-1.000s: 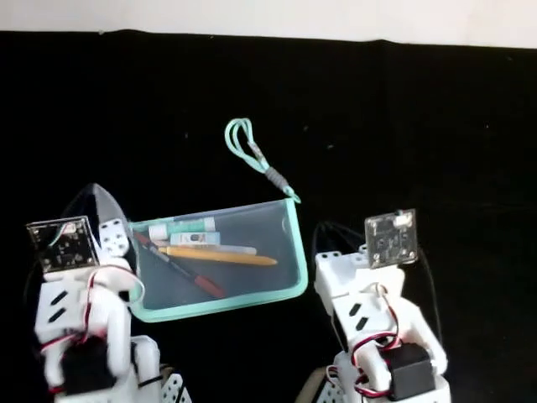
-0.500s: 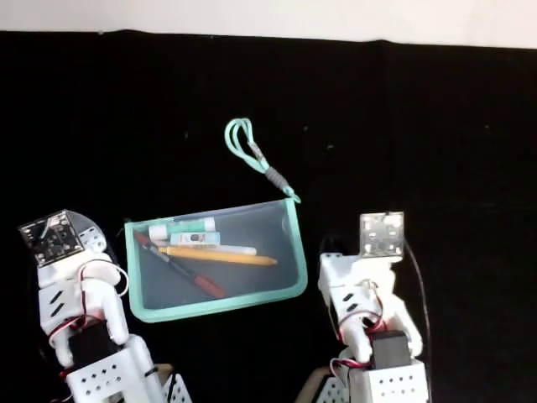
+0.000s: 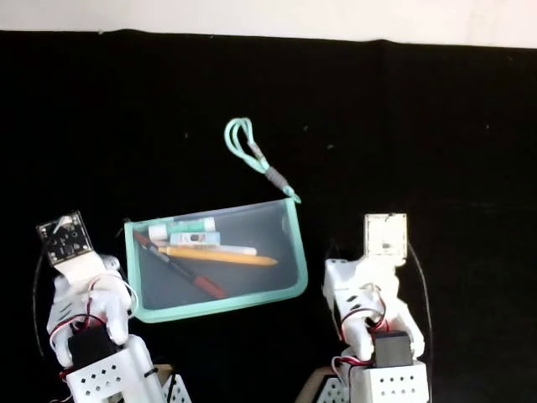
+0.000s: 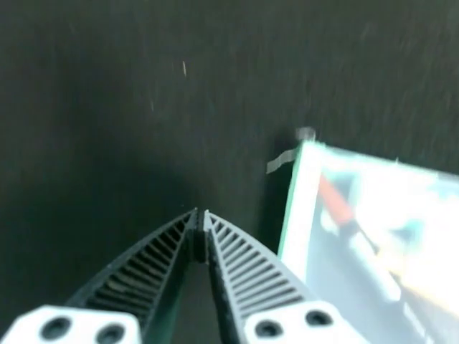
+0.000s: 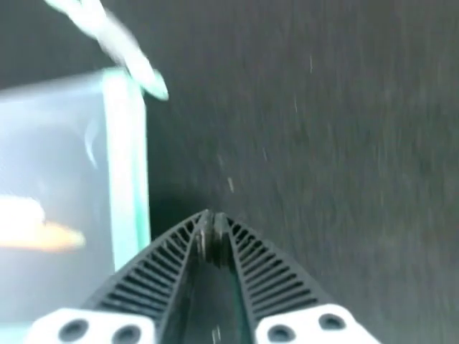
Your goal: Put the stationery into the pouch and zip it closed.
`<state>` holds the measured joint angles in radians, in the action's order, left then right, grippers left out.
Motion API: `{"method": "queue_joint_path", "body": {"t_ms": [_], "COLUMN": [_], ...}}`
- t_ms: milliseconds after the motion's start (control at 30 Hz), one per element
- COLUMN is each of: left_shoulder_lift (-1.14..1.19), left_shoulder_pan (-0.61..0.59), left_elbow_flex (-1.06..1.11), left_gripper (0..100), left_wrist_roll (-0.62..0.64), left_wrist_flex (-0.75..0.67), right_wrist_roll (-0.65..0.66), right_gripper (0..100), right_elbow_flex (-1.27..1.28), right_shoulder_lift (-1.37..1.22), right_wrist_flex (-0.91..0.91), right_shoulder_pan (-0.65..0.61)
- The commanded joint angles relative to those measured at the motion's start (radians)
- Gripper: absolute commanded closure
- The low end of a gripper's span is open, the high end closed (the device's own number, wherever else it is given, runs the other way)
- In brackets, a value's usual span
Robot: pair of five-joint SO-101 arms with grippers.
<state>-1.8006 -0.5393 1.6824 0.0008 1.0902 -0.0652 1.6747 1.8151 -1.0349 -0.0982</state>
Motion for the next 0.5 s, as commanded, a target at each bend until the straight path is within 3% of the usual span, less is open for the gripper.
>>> {"method": "queue_joint_path", "body": {"t_ms": [0, 200, 467], "left_shoulder_lift": [0.001, -0.008, -0.008], "left_shoulder_pan": [-0.016, -0.016, -0.01], "left_elbow_flex": [0.015, 0.015, 0.015], "left_gripper": [99, 99, 99], "left_wrist_roll": [0.0, 0.002, 0.003], "left_wrist_flex": [0.086, 0.247, 0.245], "right_wrist_roll": [-0.005, -0.009, -0.006], "right_gripper": [99.3, 99.3, 99.3], "right_elbow_flex": [0.136, 0.133, 0.134], "right_shoulder_lift": [0.001, 0.016, 0.016], "right_wrist_flex": [-0.177, -0.213, -0.213], "right_shoulder_pan": [0.024, 0.054, 0.054]}}
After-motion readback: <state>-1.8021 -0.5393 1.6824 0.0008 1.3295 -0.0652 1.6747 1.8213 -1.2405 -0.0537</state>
